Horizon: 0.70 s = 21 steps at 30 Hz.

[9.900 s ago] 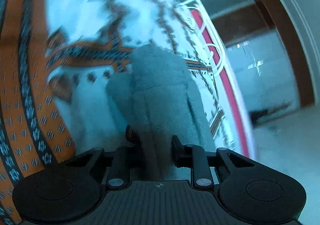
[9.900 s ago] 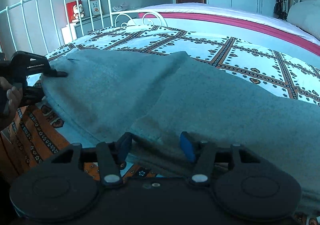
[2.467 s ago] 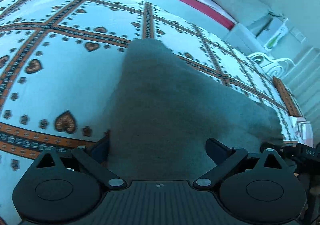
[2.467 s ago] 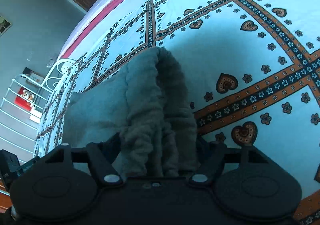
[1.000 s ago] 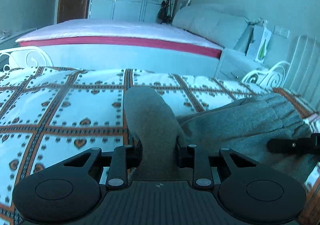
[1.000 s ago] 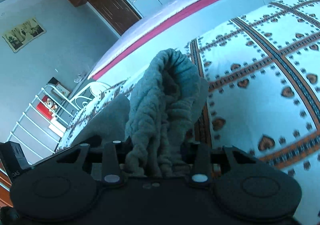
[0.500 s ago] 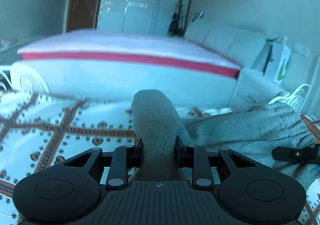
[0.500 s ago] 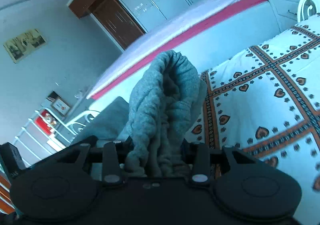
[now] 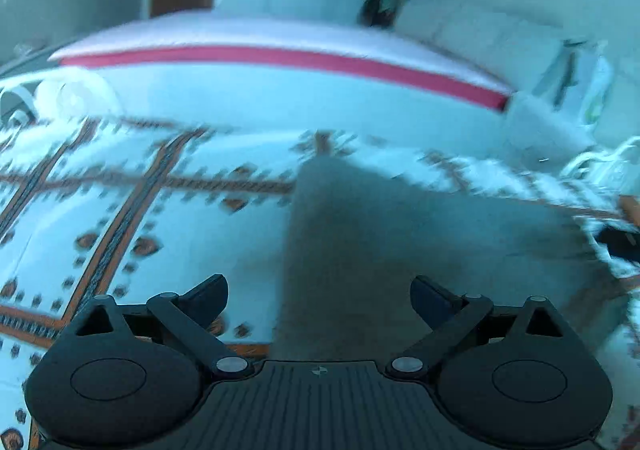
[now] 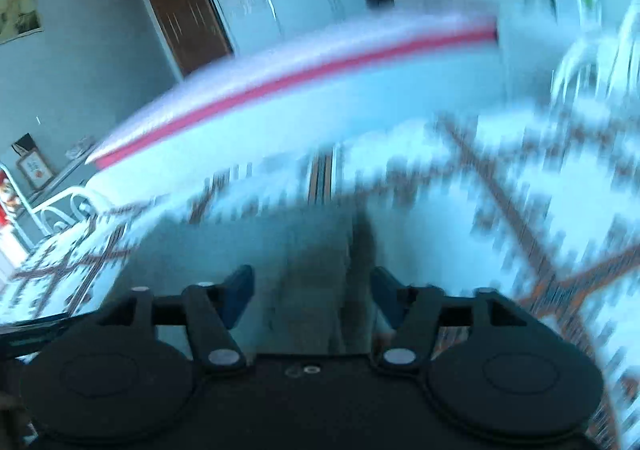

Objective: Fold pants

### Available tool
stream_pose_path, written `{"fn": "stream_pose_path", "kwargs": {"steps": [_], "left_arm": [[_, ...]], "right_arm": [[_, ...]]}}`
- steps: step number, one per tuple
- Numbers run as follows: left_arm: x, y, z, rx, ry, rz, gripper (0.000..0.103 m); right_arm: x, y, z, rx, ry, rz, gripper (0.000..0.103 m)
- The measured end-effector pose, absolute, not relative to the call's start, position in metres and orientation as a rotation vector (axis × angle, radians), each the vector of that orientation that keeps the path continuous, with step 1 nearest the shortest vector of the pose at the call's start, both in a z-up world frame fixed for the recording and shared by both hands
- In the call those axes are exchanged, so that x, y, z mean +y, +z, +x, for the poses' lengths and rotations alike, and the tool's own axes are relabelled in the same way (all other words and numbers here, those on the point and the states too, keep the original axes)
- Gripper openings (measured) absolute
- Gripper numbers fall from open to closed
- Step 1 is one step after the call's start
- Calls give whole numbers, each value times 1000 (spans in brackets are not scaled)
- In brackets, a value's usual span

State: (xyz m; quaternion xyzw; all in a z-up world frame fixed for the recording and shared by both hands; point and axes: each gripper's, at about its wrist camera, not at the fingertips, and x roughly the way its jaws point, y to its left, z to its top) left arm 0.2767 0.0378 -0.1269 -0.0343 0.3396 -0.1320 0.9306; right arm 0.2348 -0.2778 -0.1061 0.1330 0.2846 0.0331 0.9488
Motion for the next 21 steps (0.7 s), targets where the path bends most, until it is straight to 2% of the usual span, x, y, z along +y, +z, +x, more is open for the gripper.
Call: {"fn": "stream_pose_path", "kwargs": {"steps": [1,2,3,4,5,6,9,15,21], "left_arm": [[30,-123,276,697,-310,-66,99],[24,-121,278,702,-343,-63,99],[16,-122,279,711,-368,-55,99],[9,-126,280,725,-375,-48,99],[5,-132,280,744,-373,-48,99],[1,-140,280,773,-380,-46,99],[-14,-157,261,749,-391,96,99],[-12,-158,261,761,-405,90,98],[-7,-132,303,725,-290,32,96]], "right_arm": [[-273,-98,230,540,60,253,79],[-268,-93,229,528,87,247,72],[-261,-91,230,548,129,229,50],[-251,-92,234,581,150,215,17],[-244,-95,240,616,168,232,4],[-240,-99,248,653,184,268,0],[-236,-111,276,704,167,263,0],[-242,-141,310,817,58,207,0],[-232,-127,282,726,70,181,0]]}}
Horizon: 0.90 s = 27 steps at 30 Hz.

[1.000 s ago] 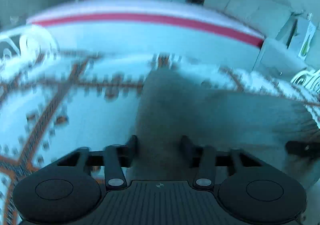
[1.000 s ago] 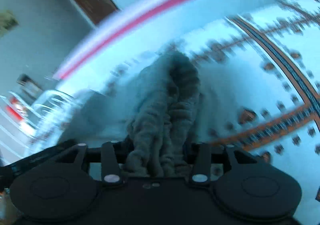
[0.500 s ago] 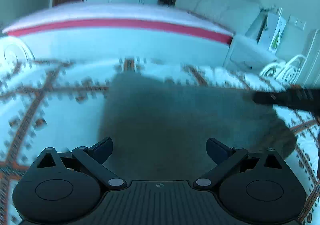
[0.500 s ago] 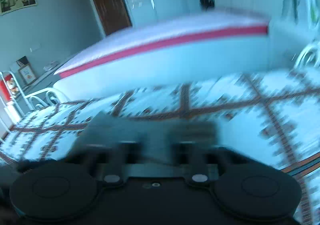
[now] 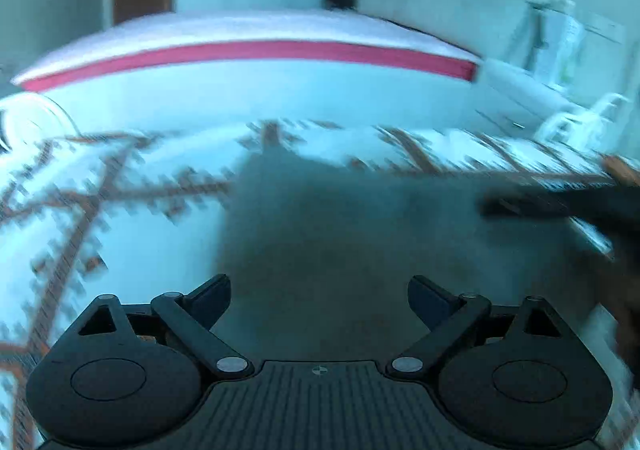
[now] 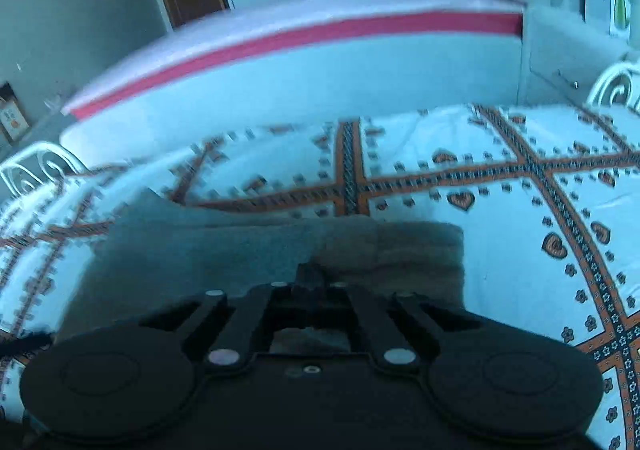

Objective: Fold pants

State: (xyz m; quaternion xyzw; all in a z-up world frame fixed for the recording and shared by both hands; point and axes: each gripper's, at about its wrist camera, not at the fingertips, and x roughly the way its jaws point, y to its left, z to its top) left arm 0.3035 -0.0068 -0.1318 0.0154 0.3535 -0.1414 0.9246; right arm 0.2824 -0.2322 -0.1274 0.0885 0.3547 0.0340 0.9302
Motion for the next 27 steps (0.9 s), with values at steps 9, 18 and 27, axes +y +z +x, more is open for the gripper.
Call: {"fn": "stream_pose_path", "kwargs": {"steps": [9,18,27], "left_arm": [[-25,-168,396,855,-223,53,96],[-25,-174,416,898,-181,-6,95],[5,-133,316,733,-265,102,103]], "right_arm": [[-221,-131,317,773,26,84,0],[-212,-127,316,728,37,61,7],[-226,-109,232,660,87,32,19]]}}
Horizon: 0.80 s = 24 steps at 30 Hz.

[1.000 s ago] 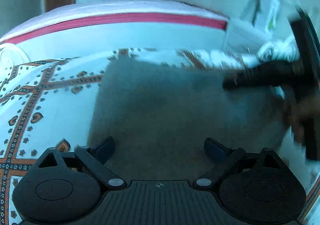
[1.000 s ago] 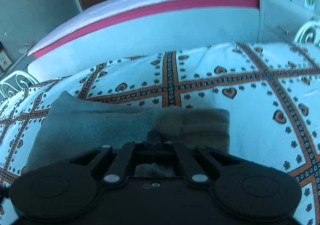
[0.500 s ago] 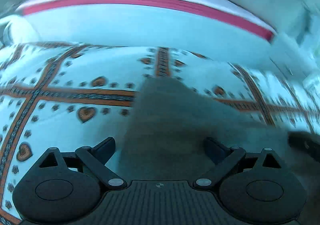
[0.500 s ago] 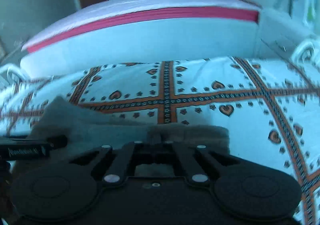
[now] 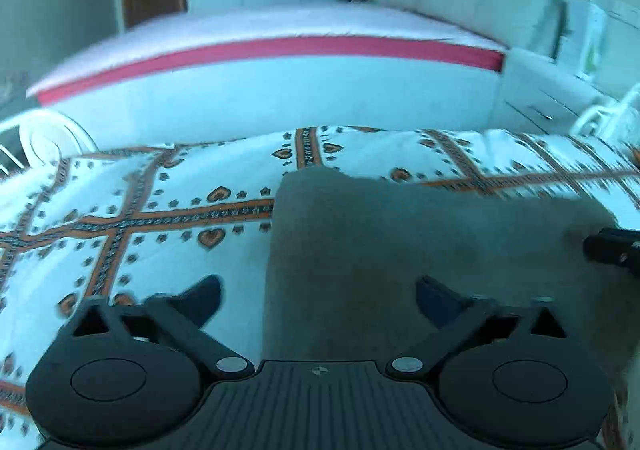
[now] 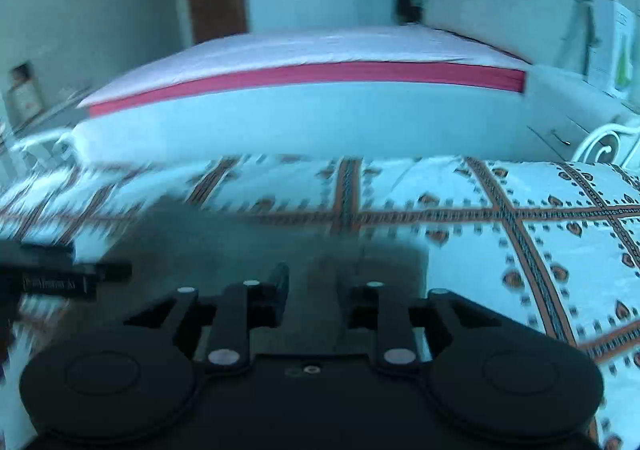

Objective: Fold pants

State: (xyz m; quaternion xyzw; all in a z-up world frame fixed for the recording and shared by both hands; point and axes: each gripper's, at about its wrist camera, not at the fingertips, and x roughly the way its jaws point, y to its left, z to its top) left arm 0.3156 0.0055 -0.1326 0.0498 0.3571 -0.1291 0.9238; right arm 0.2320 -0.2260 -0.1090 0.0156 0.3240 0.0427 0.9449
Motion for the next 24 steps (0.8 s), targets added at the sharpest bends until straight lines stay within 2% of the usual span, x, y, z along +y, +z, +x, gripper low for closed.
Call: {"fn": "stream_pose_path", "kwargs": {"steps": [4,5,6,9,12,14,16,20,22,24], "left_arm": [[12,-154,282,793,-268,142,103],[20,-157,276,790,-265,76,103],[29,-156,273,803,-249,3,103],[37,-142,255,837,-221,-43,103],[40,-116,227,782,-250,-36,103],[43,-97,206,766,-264,-43,103],[41,-81,186,765,-245,-51,103],[39,-50,137,722,-173,-36,103],[41,-35,112,703,-140,-65,103],[44,-19,90,704,-126,-91,103]], "right_arm": [[-224,-137,188,657,31,-115,21],[-230,-142,179,643,31,-95,24],[-232,-142,176,644,21,-87,31],[-238,-125,167,663,-7,-54,35],[-249,-99,148,629,-20,51,37],[-259,-87,131,618,-2,158,44],[-263,-80,110,600,-5,204,55],[-258,-64,66,571,15,206,62],[-255,-52,43,553,17,213,76],[-255,-41,25,540,20,242,79]]}}
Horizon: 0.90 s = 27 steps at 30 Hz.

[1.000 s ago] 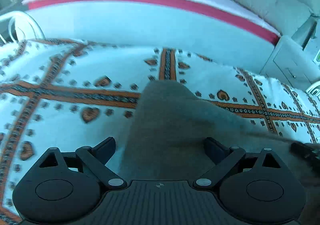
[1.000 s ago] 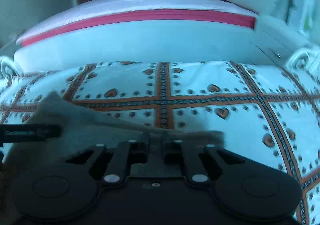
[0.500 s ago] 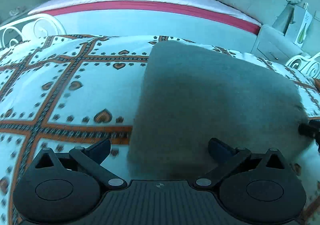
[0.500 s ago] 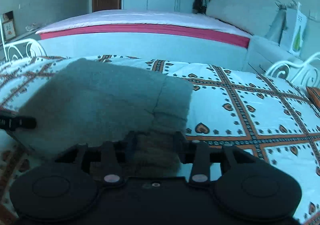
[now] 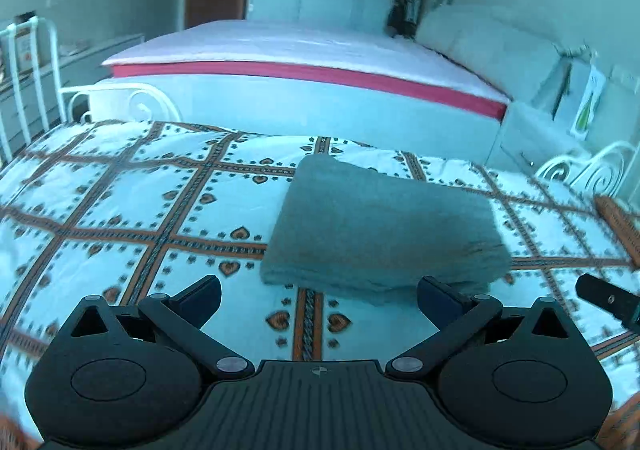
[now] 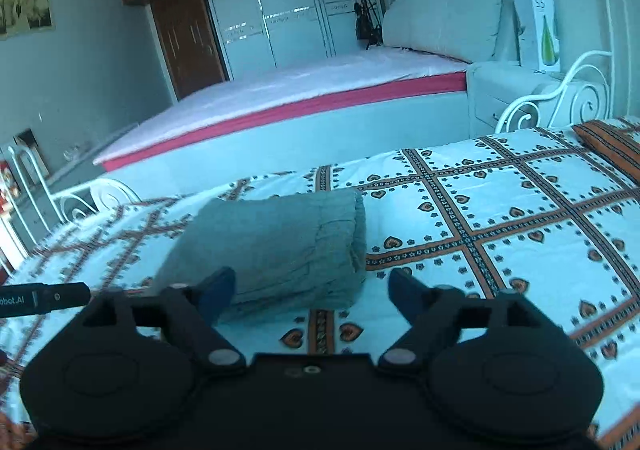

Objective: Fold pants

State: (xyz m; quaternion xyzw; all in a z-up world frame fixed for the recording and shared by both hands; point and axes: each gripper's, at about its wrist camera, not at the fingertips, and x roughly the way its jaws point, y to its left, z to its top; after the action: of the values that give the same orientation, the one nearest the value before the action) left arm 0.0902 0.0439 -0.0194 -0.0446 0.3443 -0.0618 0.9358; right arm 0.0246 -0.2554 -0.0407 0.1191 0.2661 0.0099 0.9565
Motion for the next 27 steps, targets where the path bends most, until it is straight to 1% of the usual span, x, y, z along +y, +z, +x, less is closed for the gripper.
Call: {"fn": "stream_pose_path", "kwargs": {"steps": [3,6,10,13,19,27], "left_arm": [[48,-1,59,698,-138,-88,103],[49,16,28,635,-103,-8,103],[48,37,-9,582,-81,92,103],[47,51,-28,553,-63,106,103],[60,75,-59,533,-103,23,103],[58,87,-73,486,-88,15,103]], "right_arm": [[-254,-22,-1,517,23,264,84],[-250,-4,-25,467,8,233,90],[-245,13,-55,402,2,194,95],[-243,21,-74,369,14,204,96],[-241,35,-104,338,32,208,96],[-236,47,-123,304,28,157,96]]}}
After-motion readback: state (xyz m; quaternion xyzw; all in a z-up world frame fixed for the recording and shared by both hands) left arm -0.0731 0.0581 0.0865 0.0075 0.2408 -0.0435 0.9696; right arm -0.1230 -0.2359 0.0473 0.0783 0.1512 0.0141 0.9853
